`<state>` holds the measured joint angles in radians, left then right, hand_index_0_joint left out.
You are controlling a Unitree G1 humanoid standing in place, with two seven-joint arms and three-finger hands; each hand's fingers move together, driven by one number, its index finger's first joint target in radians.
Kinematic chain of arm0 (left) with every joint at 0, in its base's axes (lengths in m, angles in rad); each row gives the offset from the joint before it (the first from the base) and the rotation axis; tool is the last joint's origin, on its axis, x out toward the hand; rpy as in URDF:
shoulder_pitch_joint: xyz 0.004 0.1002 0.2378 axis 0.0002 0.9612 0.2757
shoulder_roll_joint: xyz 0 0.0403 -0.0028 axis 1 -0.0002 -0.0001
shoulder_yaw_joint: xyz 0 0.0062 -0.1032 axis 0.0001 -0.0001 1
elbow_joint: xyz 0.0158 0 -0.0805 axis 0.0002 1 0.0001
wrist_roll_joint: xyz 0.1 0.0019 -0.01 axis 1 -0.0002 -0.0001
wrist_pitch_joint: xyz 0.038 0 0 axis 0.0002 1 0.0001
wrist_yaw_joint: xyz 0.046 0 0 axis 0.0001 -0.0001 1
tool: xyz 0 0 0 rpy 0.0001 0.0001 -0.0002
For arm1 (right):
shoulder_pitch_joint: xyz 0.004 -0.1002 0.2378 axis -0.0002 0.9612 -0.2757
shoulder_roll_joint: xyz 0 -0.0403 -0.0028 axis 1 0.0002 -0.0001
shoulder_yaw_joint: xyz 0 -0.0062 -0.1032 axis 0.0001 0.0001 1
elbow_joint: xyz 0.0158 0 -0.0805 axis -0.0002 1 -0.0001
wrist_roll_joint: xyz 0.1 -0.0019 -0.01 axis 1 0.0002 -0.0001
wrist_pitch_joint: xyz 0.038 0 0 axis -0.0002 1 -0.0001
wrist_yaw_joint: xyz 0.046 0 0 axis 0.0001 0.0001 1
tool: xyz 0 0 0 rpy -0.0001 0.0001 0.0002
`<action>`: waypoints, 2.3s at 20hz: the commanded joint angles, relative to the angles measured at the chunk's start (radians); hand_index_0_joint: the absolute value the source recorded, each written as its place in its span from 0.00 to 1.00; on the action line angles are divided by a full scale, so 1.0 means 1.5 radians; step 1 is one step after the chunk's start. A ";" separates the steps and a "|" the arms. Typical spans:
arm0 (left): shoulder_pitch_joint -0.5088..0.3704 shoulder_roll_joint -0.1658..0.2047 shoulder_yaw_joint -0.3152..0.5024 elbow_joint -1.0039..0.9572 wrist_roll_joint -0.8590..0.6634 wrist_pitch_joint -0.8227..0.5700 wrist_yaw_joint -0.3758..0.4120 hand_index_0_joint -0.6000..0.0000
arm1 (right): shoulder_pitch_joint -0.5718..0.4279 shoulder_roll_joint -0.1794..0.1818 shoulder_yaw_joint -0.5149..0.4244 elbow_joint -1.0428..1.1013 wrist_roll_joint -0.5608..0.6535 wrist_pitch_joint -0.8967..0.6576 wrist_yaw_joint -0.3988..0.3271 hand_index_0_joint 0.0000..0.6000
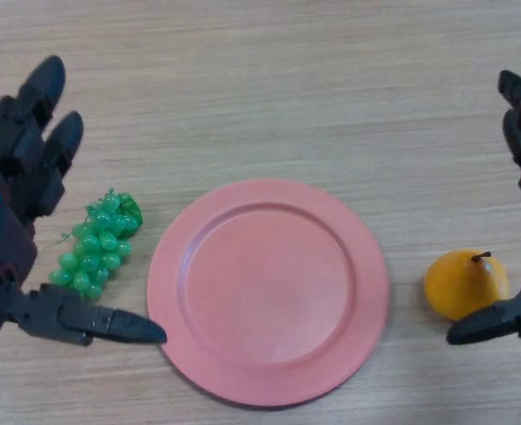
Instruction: Pick up the yellow pear and place it on the plate
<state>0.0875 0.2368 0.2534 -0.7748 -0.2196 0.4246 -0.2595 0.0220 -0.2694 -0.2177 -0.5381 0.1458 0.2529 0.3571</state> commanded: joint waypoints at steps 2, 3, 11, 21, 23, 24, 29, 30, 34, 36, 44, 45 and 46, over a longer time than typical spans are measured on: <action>-0.010 0.010 0.039 -0.017 0.016 -0.128 0.000 1.00 | -0.032 -0.034 -0.051 0.026 0.012 -0.142 -0.024 0.00; -0.013 0.009 0.037 -0.017 0.009 -0.124 0.006 1.00 | -0.033 -0.037 -0.051 0.041 0.005 -0.152 -0.022 0.00; -0.013 0.006 0.002 0.006 0.029 -0.164 0.030 1.00 | -0.104 -0.079 -0.038 0.341 -0.046 -0.374 -0.054 0.00; -0.004 -0.002 0.010 -0.011 -0.001 -0.141 0.057 1.00 | -0.177 -0.089 0.021 0.664 -0.068 -0.509 -0.081 0.00; 0.002 -0.004 0.016 -0.013 -0.005 -0.145 0.059 1.00 | -0.186 -0.082 0.035 0.696 -0.077 -0.516 -0.084 0.00; 0.005 -0.005 0.018 -0.011 -0.005 -0.149 0.059 1.00 | -0.191 -0.078 0.042 0.716 -0.081 -0.521 -0.082 0.00; 0.016 -0.008 0.024 -0.013 0.000 -0.152 0.051 1.00 | -0.210 -0.074 0.048 0.783 -0.071 -0.536 -0.073 0.58; 0.019 -0.011 0.032 -0.013 -0.006 -0.150 0.050 1.00 | -0.216 -0.073 0.048 0.804 -0.068 -0.544 -0.083 0.83; 0.023 -0.012 0.061 -0.015 -0.029 -0.148 0.053 1.00 | -0.231 -0.078 0.054 0.841 -0.096 -0.562 -0.147 1.00; 0.027 -0.015 0.064 -0.019 -0.032 -0.152 0.054 1.00 | -0.217 -0.077 0.056 0.814 -0.094 -0.533 -0.133 1.00; 0.054 -0.030 0.082 -0.025 -0.048 -0.174 0.048 1.00 | -0.152 -0.017 0.076 0.345 0.043 -0.085 -0.082 1.00; 0.057 -0.030 0.089 -0.029 -0.050 -0.174 0.044 1.00 | -0.164 -0.008 0.095 0.344 0.018 -0.116 -0.088 1.00; 0.059 -0.031 0.096 -0.033 -0.048 -0.174 0.039 1.00 | -0.173 0.010 0.110 0.322 0.029 -0.094 -0.095 1.00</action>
<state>0.1919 0.1710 0.3390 -0.7650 -0.2658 0.3189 -0.2033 -0.1794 -0.2374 -0.0183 0.0194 0.1623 0.2127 0.2277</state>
